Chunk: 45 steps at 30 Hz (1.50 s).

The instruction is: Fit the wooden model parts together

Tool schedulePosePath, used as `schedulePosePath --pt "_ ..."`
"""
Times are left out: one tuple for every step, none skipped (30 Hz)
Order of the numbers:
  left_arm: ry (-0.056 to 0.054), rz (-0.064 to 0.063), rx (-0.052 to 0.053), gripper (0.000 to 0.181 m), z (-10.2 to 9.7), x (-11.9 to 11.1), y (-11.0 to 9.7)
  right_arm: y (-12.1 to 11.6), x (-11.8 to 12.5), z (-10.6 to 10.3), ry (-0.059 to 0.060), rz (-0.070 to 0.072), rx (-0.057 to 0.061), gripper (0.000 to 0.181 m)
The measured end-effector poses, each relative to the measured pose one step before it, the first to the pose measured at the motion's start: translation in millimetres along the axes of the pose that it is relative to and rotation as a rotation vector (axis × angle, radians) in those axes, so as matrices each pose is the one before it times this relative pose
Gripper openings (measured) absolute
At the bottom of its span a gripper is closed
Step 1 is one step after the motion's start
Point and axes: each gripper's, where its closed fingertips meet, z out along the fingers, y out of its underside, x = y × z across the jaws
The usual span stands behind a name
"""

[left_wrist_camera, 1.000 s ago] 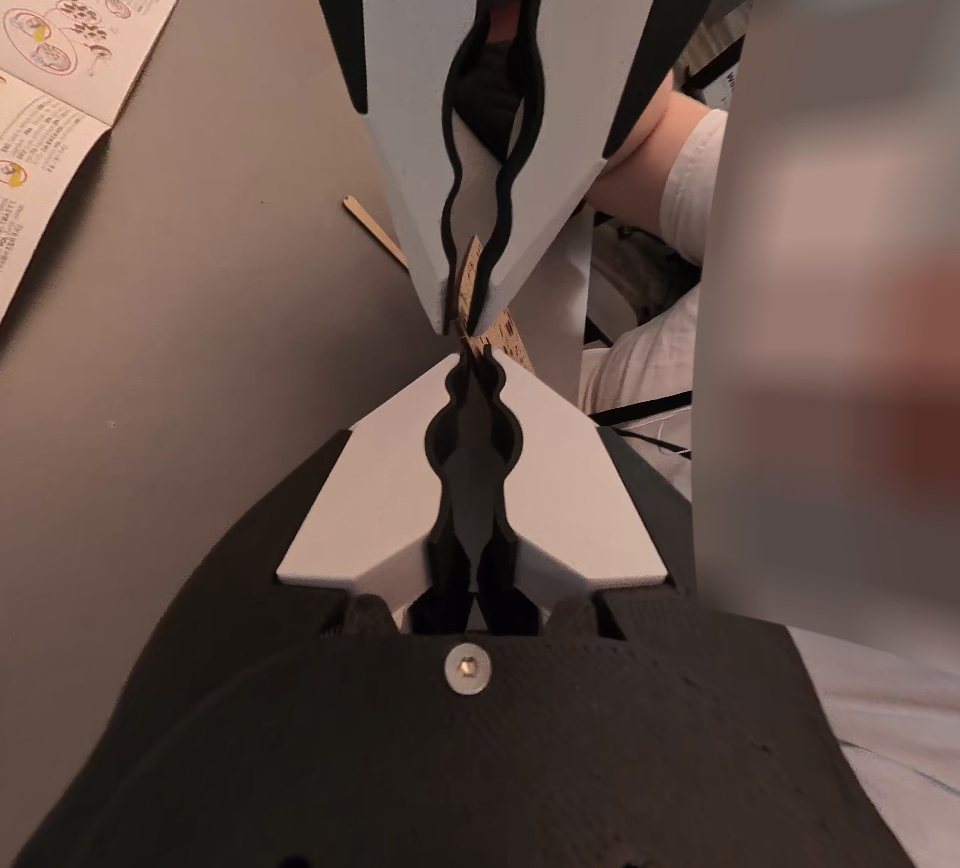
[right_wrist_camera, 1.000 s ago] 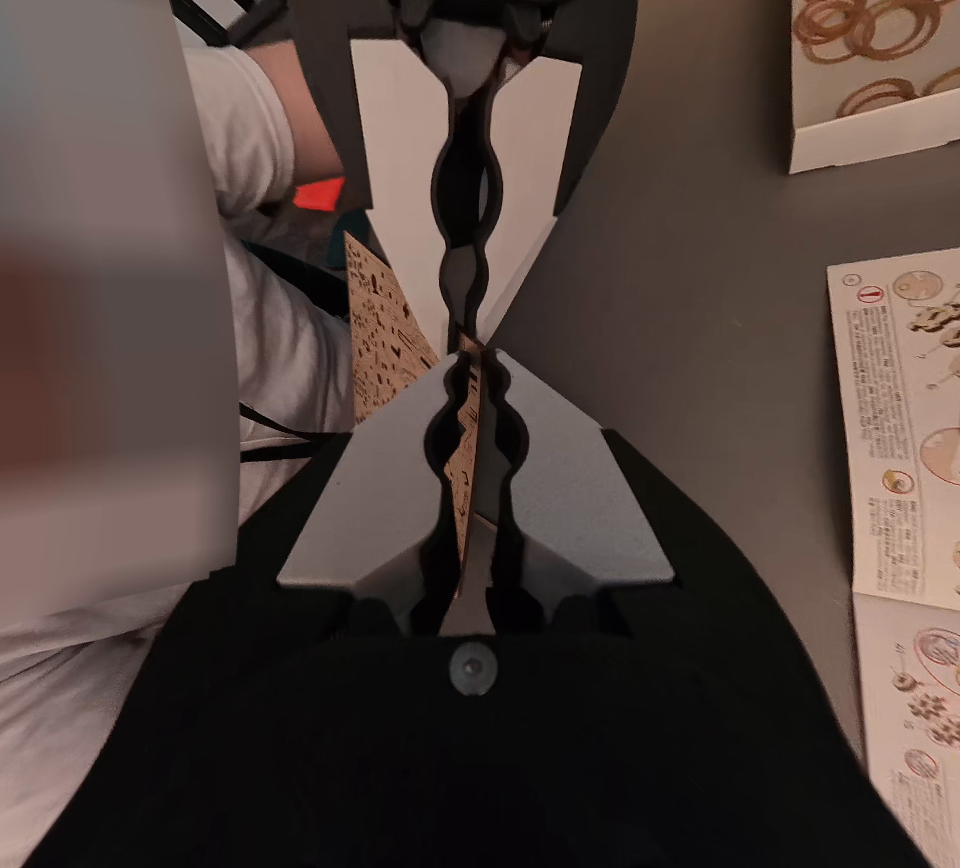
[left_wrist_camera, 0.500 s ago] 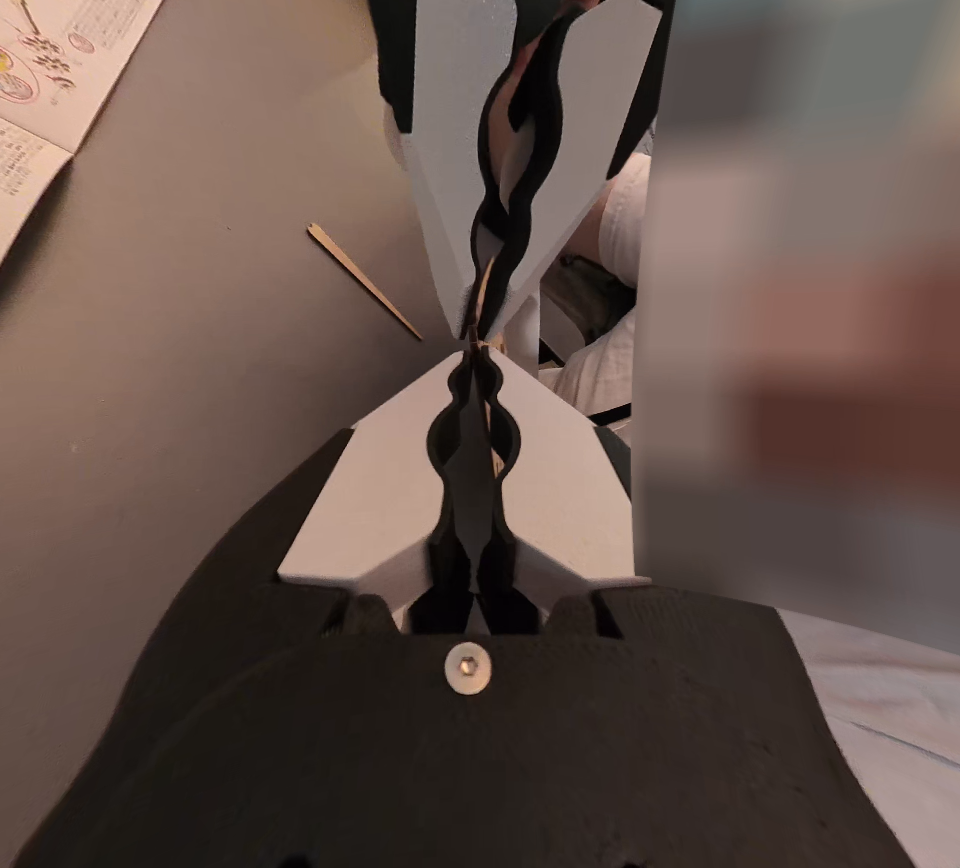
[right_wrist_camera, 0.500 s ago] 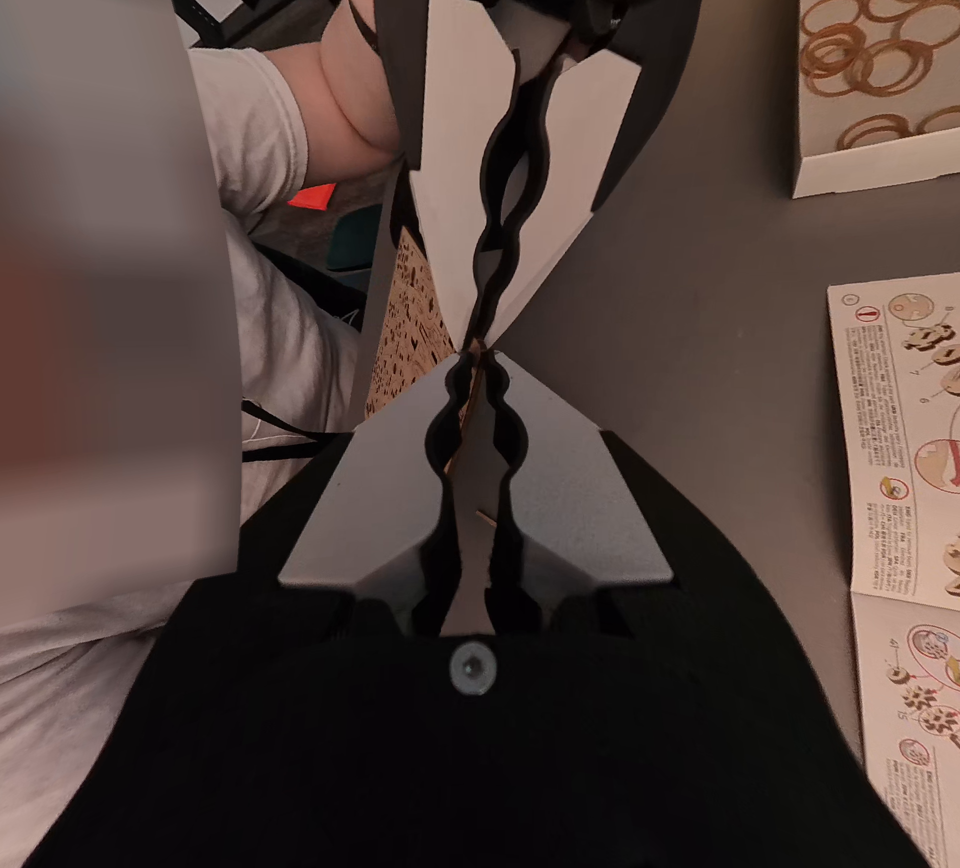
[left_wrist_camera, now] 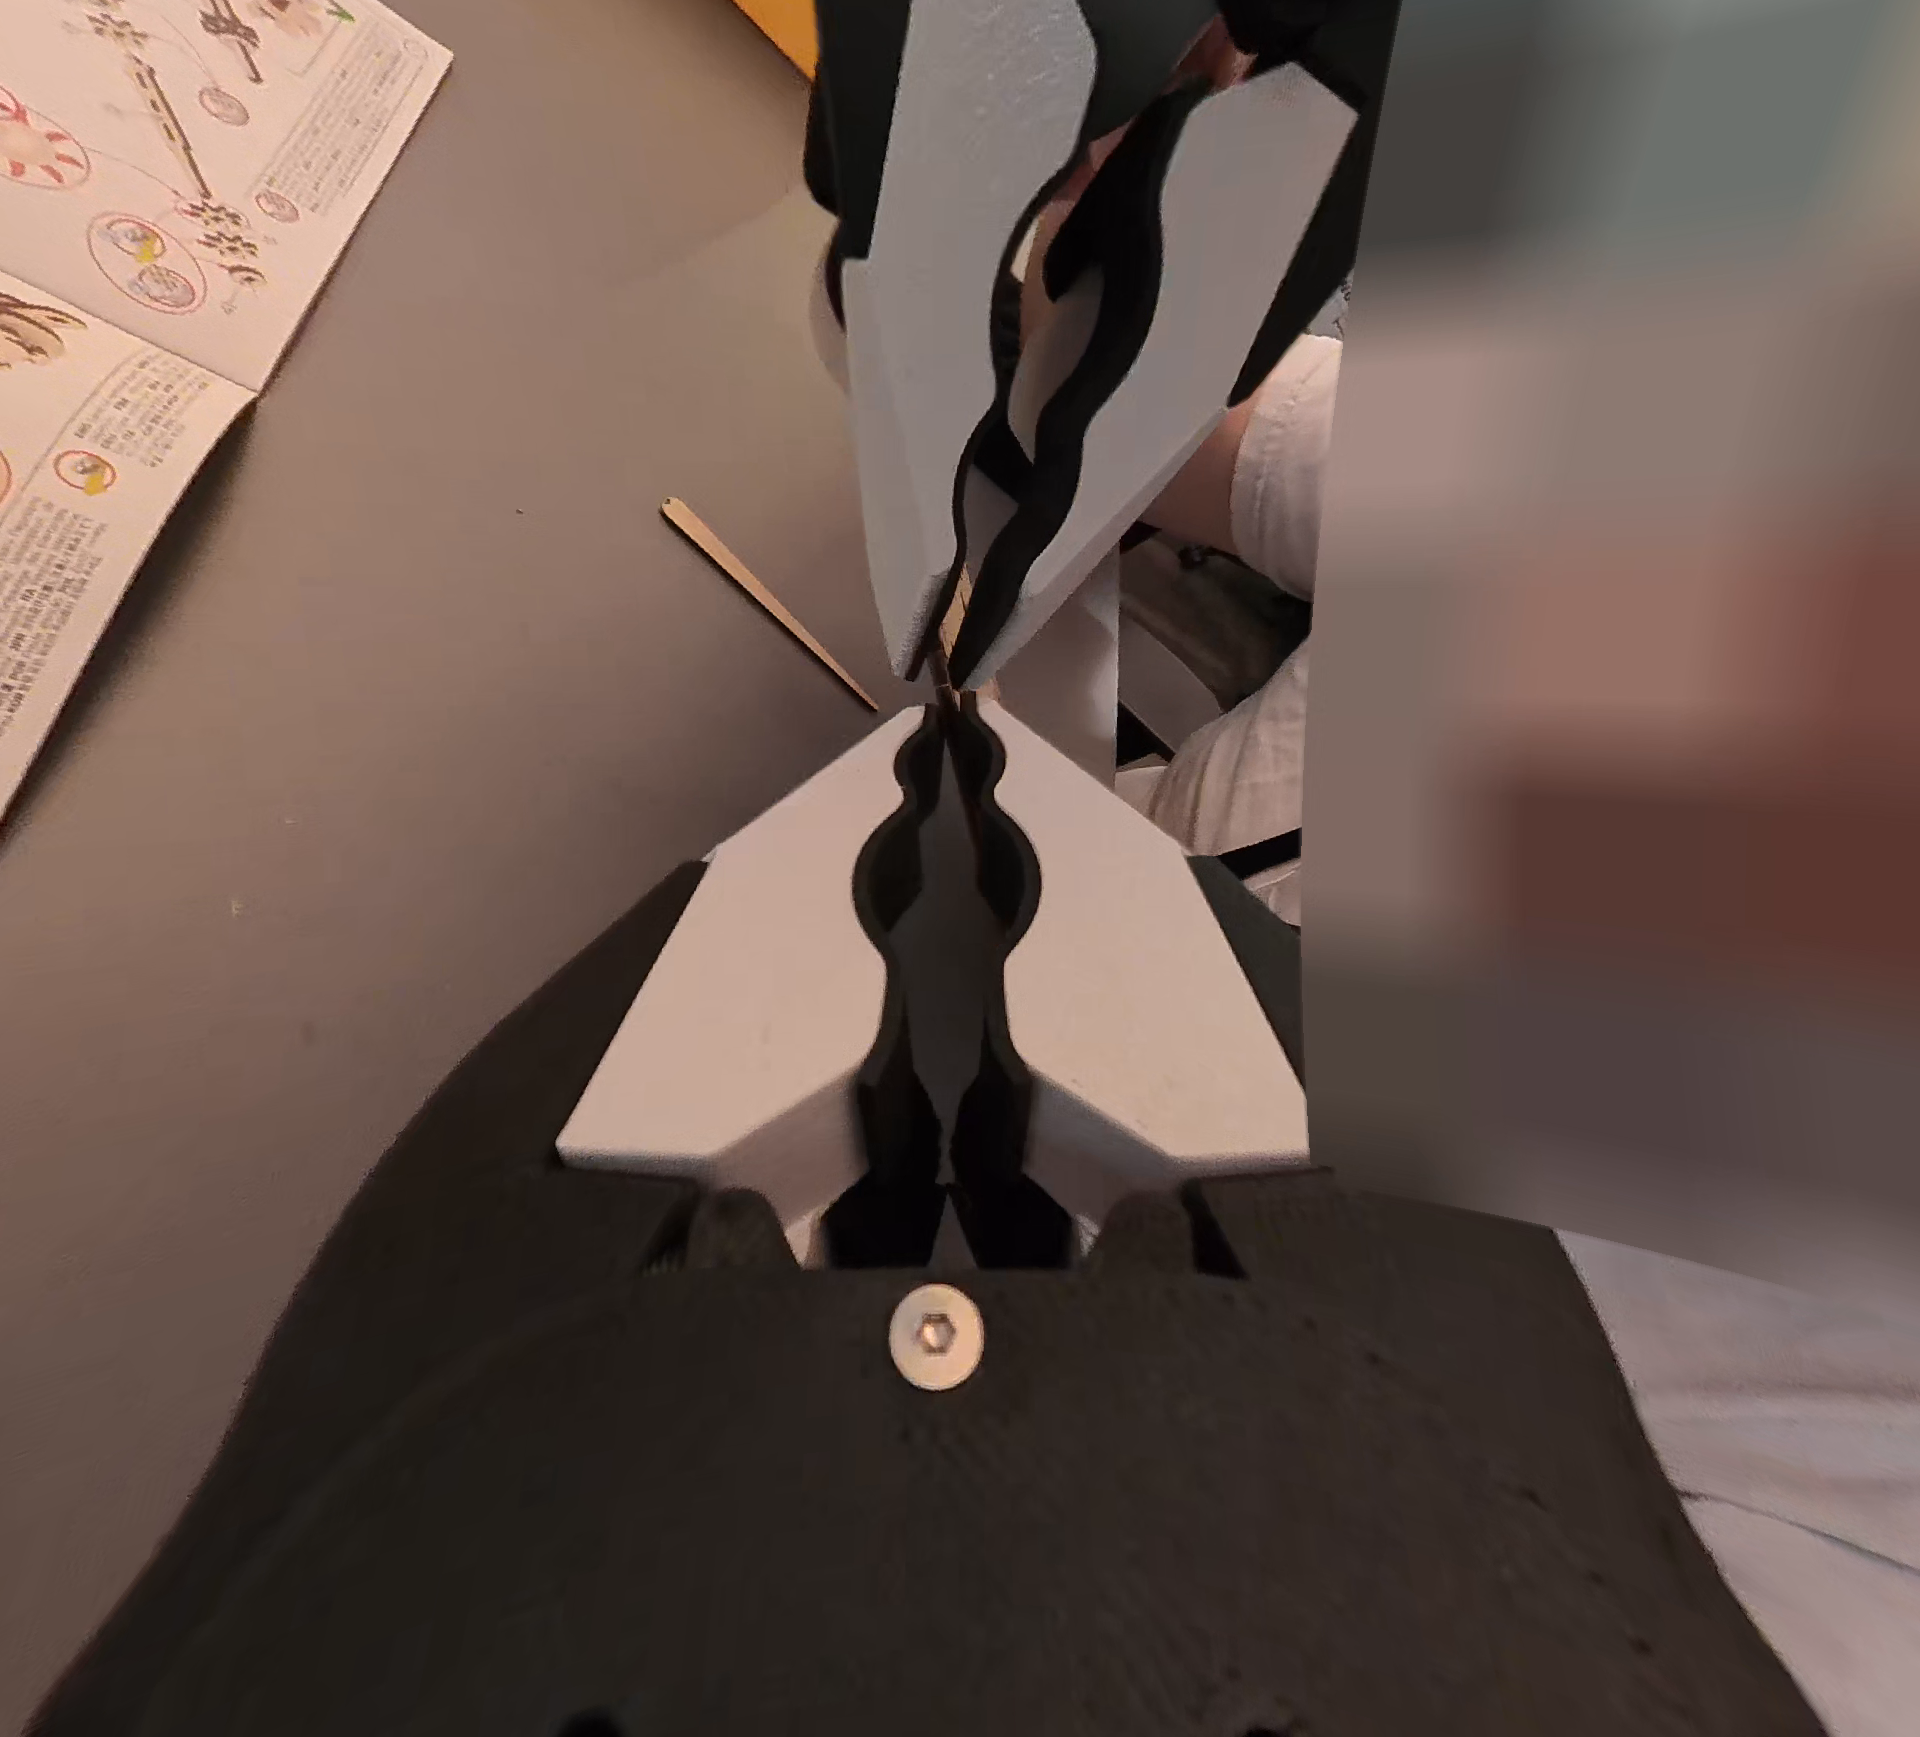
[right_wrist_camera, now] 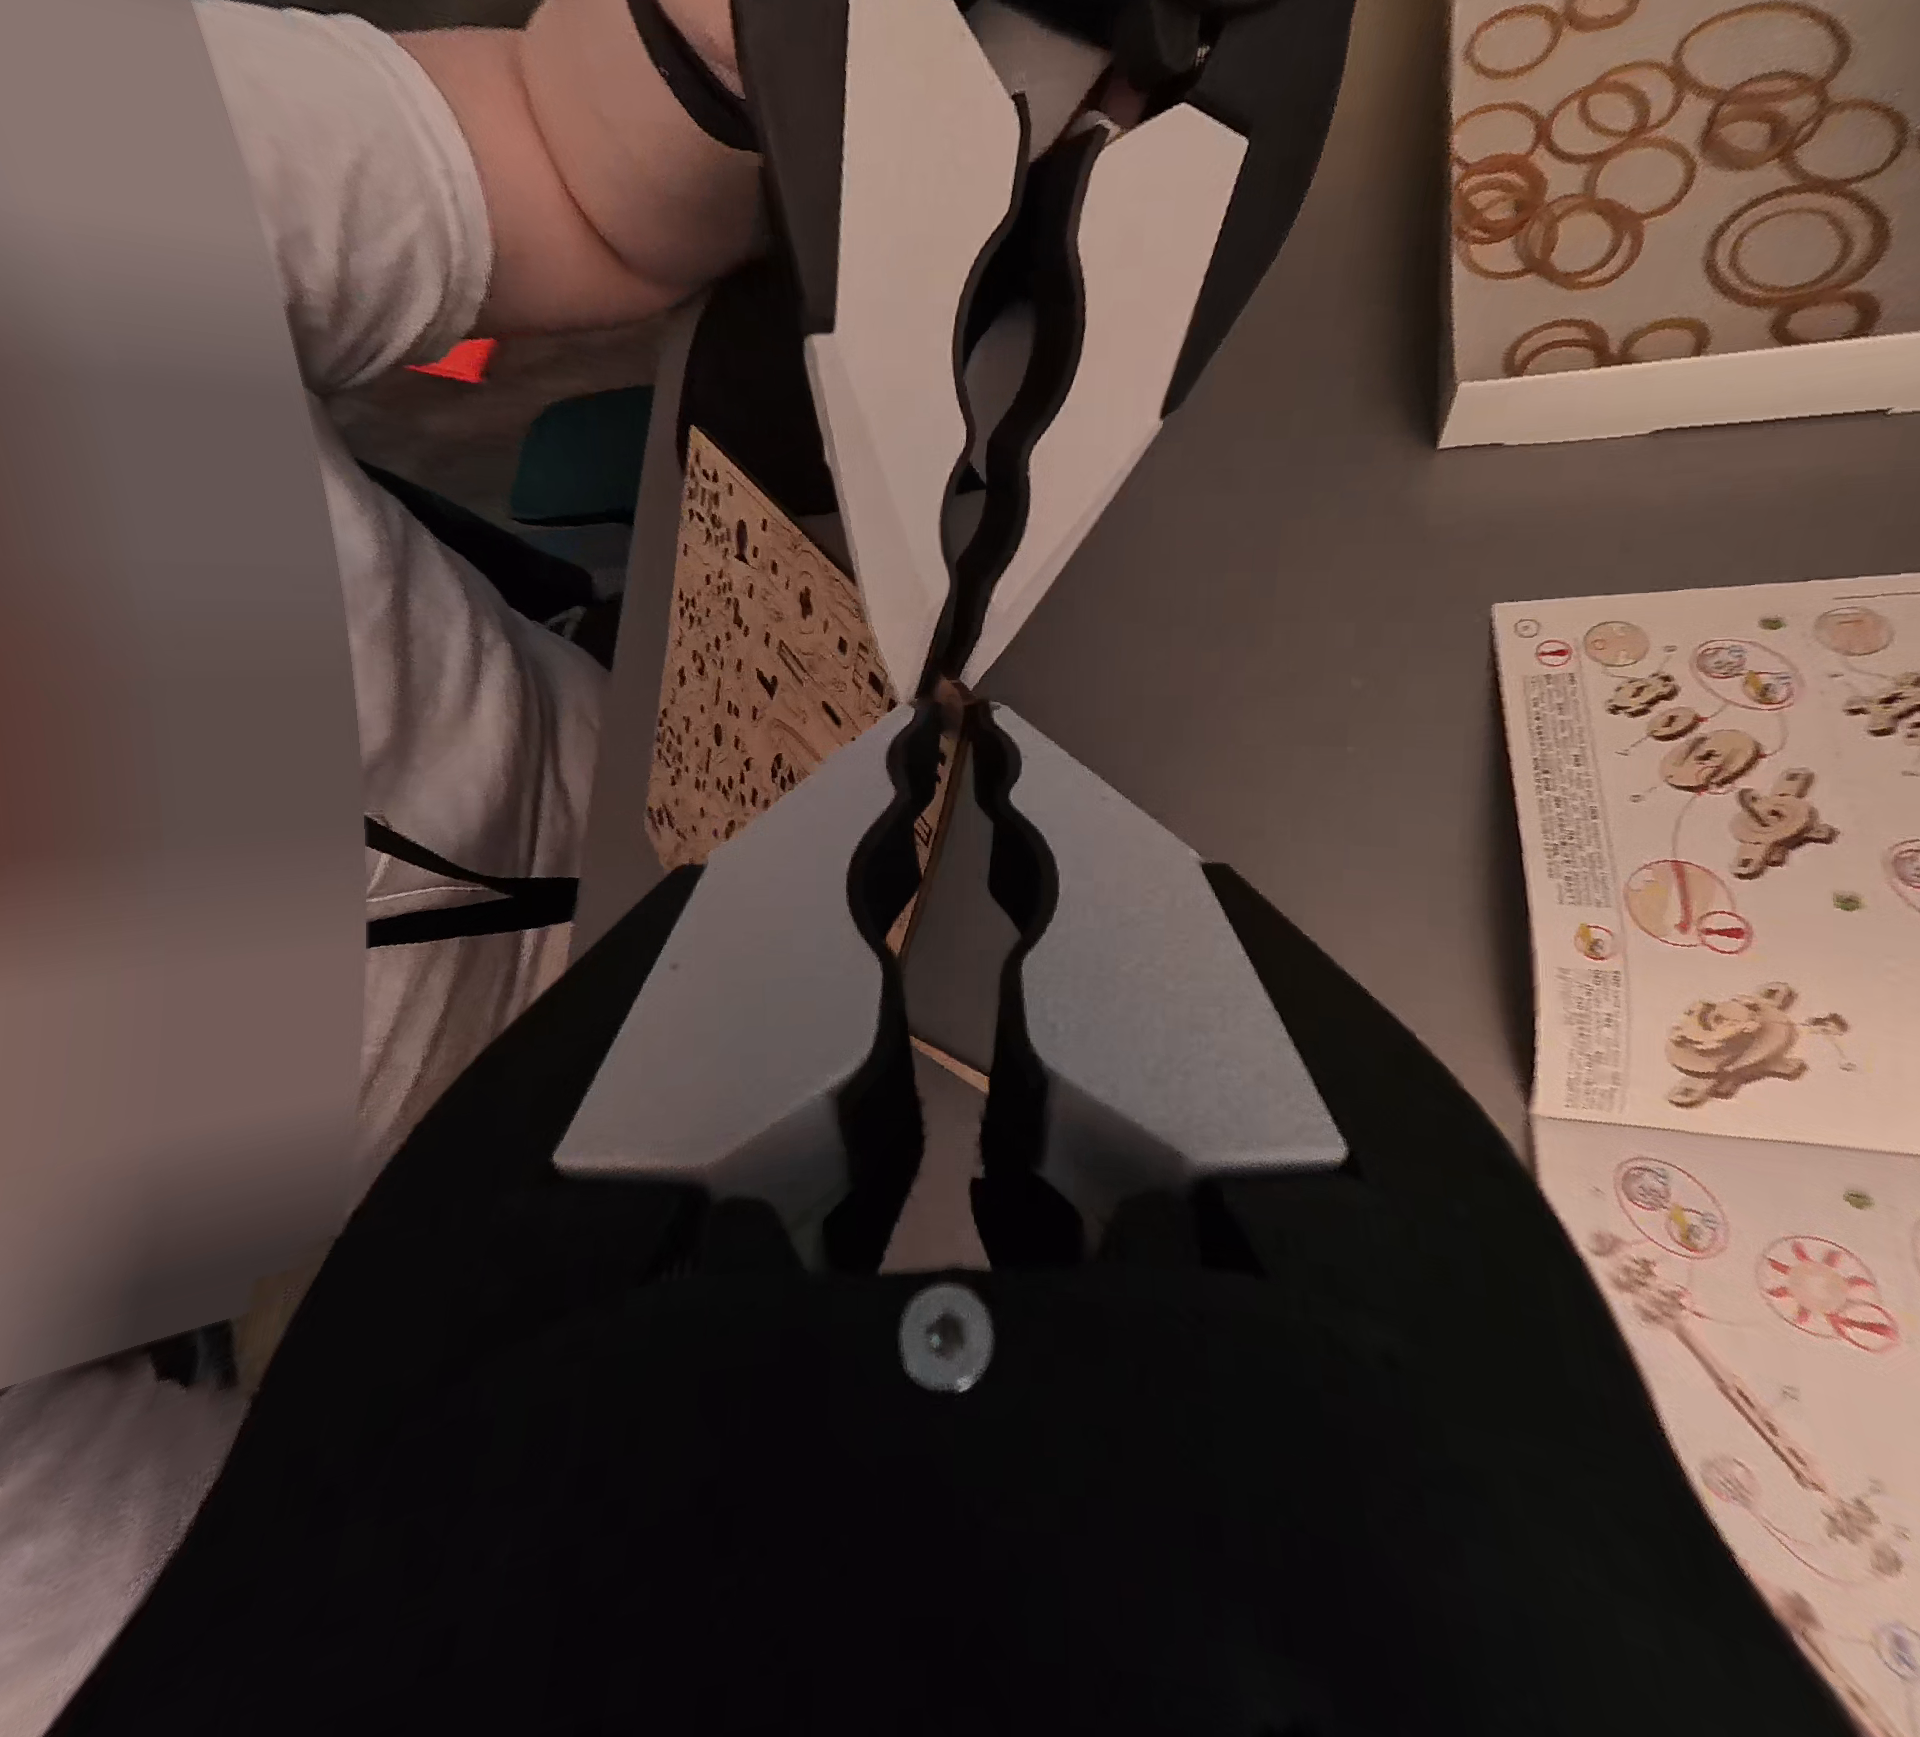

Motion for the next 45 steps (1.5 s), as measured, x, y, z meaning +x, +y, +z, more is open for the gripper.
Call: schedulePosePath --pt "-0.0147 0.0087 0.0040 0.000 -0.48 -1.16 -0.68 0.09 2.20 -0.16 0.0386 -0.0170 -0.0109 0.005" --pt "-0.0133 0.0052 0.0034 0.000 -0.44 -1.60 -0.44 -0.20 1.94 0.16 0.0318 -0.0122 -0.0079 0.005" --pt "-0.0023 -0.0019 -0.0015 0.001 -0.32 -0.47 0.42 -0.02 -0.20 0.62 0.0134 -0.0097 -0.0067 0.005" --pt "-0.0052 -0.0033 -0.0010 0.000 -0.19 -0.87 0.34 0.03 0.93 0.65 0.0158 -0.0083 -0.0053 0.005" --pt "-0.0167 0.0020 -0.0007 0.001 0.15 -2.14 0.12 0.97 2.17 0.82 0.0201 0.0008 -0.0094 0.005" --pt "-0.0222 0.0055 -0.0052 0.000 0.57 -2.57 0.70 1.35 1.85 1.75 0.0171 -0.0020 -0.0123 0.005" --pt "-0.0224 0.0054 -0.0061 0.001 0.72 -2.58 0.60 1.49 2.17 1.32 0.0178 -0.0065 -0.0126 0.006" --pt "-0.0165 0.0037 -0.0036 0.000 0.46 -1.97 0.45 0.83 1.41 1.11 0.0121 -0.0003 -0.0081 0.006" --pt "-0.0067 0.0015 0.0006 0.000 0.16 -0.92 0.09 0.19 0.71 0.30 0.0110 -0.0020 -0.0049 0.006" --pt "0.0029 -0.0029 0.0031 0.001 -0.28 -0.18 -0.40 -0.34 0.33 -0.50 0.0099 -0.0055 0.0006 0.006" --pt "0.0064 -0.0033 -0.0009 0.001 -0.05 0.21 0.06 -0.07 0.00 -0.22 0.0025 -0.0018 0.0021 0.006" --pt "0.0114 0.0051 -0.0132 0.001 0.45 1.31 1.69 0.46 -2.40 0.83 -0.0263 0.0034 0.0028 0.006" --pt "0.0119 0.0105 -0.0177 0.000 0.56 1.47 2.06 0.03 -3.18 1.18 -0.0464 0.0065 0.0106 0.006" --pt "-0.0050 0.0123 -0.0060 0.001 0.11 -1.27 0.45 0.14 1.82 0.54 -0.0260 0.0150 0.0162 0.006" --pt "-0.0132 0.0123 0.0010 0.002 0.54 -3.28 0.01 1.05 2.78 0.87 -0.0243 0.0160 0.0131 0.006" --pt "-0.0017 0.0012 -0.0043 0.003 1.48 -2.76 1.63 1.68 1.23 2.10 -0.0328 0.0061 0.0104 0.006" --pt "0.0087 -0.0155 -0.0132 0.004 2.51 -2.56 3.81 2.93 1.50 2.92 -0.0317 0.0232 0.0022 0.006" --pt "0.0113 -0.0345 -0.0156 0.004 3.00 -4.12 4.72 3.68 3.14 4.40 -0.0186 0.0266 -0.0043 0.006" --pt "0.0114 -0.0515 -0.0097 0.004 2.94 -5.92 4.19 3.52 4.19 5.59 -0.0105 0.0209 -0.0032 0.006" --pt "0.0079 -0.0583 -0.0011 0.004 2.96 -7.50 3.52 3.77 6.25 5.67 -0.0018 0.0261 -0.0049 0.006" --pt "0.0085 -0.0527 0.0086 0.004 2.64 -7.81 3.21 3.16 6.07 5.98 -0.0072 0.0329 -0.0019 0.006" --pt "0.0157 -0.0380 0.0177 0.004 2.27 -6.67 3.40 2.66 4.59 6.26 -0.0126 0.0336 0.0035 0.006" --pt "0.0213 -0.0293 0.0178 0.003 2.10 -5.70 4.32 3.09 3.49 6.84 -0.0122 0.0189 0.0040 0.007" --pt "0.0208 -0.0263 0.0153 0.003 2.13 -4.68 4.53 3.59 2.98 6.39 -0.0032 0.0100 -0.0038 0.007" --pt "0.0175 -0.0215 0.0126 0.002 2.12 -3.67 4.27 3.43 1.98 5.63 0.0057 -0.0054 -0.0073 0.008" --pt "0.0108 -0.0145 0.0044 0.003 2.23 -3.01 4.19 3.34 0.59 5.00 0.0092 -0.0164 -0.0107 0.008" --pt "-0.0005 -0.0069 -0.0022 0.003 2.59 -3.70 3.79 3.55 1.13 4.21 0.0187 -0.0203 -0.0178 0.008" --pt "-0.0072 -0.0012 -0.0060 0.004 2.88 -4.05 2.88 3.44 1.65 3.80 0.0240 -0.0260 -0.0173 0.008" --pt "-0.0065 0.0018 -0.0100 0.004 2.67 -3.41 2.52 3.10 1.52 3.53 0.0191 -0.0200 -0.0134 0.009" --pt "-0.0041 -0.0021 -0.0142 0.004 2.06 -2.65 2.72 2.07 0.23 3.21 0.0049 -0.0089 -0.0037 0.009" --pt "-0.0038 -0.0023 -0.0145 0.004 1.48 -2.05 2.43 1.62 -0.09 2.87 -0.0015 -0.0057 0.0027 0.009" --pt "-0.0053 0.0040 -0.0091 0.004 1.63 -1.67 1.77 1.80 0.23 1.98 -0.0058 0.0021 0.0025 0.009" --pt "-0.0050 0.0024 -0.0037 0.004 1.43 -1.27 1.20 1.39 0.28 1.39 -0.0136 0.0160 0.0040 0.009" --pt "0.0016 -0.0033 -0.0014 0.005 0.95 -0.42 1.00 0.96 -0.35 0.95 -0.0222 0.0202 0.0085 0.009" --pt "0.0113 -0.0064 0.0003 0.004 0.58 0.58 0.98 0.26 -1.03 0.01 -0.0290 0.0190 0.0133 0.009" --pt "0.0153 -0.0094 0.0011 0.004 0.36 0.81 0.85 0.49 -0.21 -0.89 -0.0238 0.0136 0.0126 0.008" --pt "0.0079 -0.0089 -0.0024 0.004 0.15 -0.14 1.01 1.26 0.20 -1.65 -0.0149 0.0061 0.0044 0.006" --pt "-0.0082 -0.0023 -0.0066 0.004 0.47 -2.17 1.20 0.75 -1.04 -2.32 -0.0169 -0.0019 0.0022 0.004" --pt "-0.0153 0.0024 -0.0065 0.005 0.88 -2.61 0.90 -0.66 -2.68 -2.44 -0.0221 -0.0009 0.0068 0.004" --pt "-0.0060 0.0048 -0.0028 0.005 0.88 -0.76 0.07 -1.81 -3.82 -2.12 -0.0271 0.0037 0.0111 0.005" --pt "0.0036 0.0059 0.0021 0.005 0.56 1.11 -0.57 -1.37 -1.78 -1.84 -0.0149 0.0138 0.0080 0.008" --pt "0.0041 0.0038 0.0036 0.005 -0.01 1.28 -0.49 1.51 3.72 -1.78 0.0187 0.0218 -0.0122 0.012" --pt "0.0011 0.0033 0.0025 0.005 -0.38 0.80 -0.14 2.44 5.78 -1.71 0.0348 0.0058 -0.0147 0.016" --pt "0.0015 0.0041 0.0034 0.005 -0.63 0.99 -0.25 1.71 2.69 -0.95 0.0161 -0.0037 -0.0049 0.020" --pt "0.0034 0.0032 0.0054 0.004 -0.49 1.39 -0.65 1.21 -2.08 -0.06 -0.0189 0.0074 -0.0007 0.020"
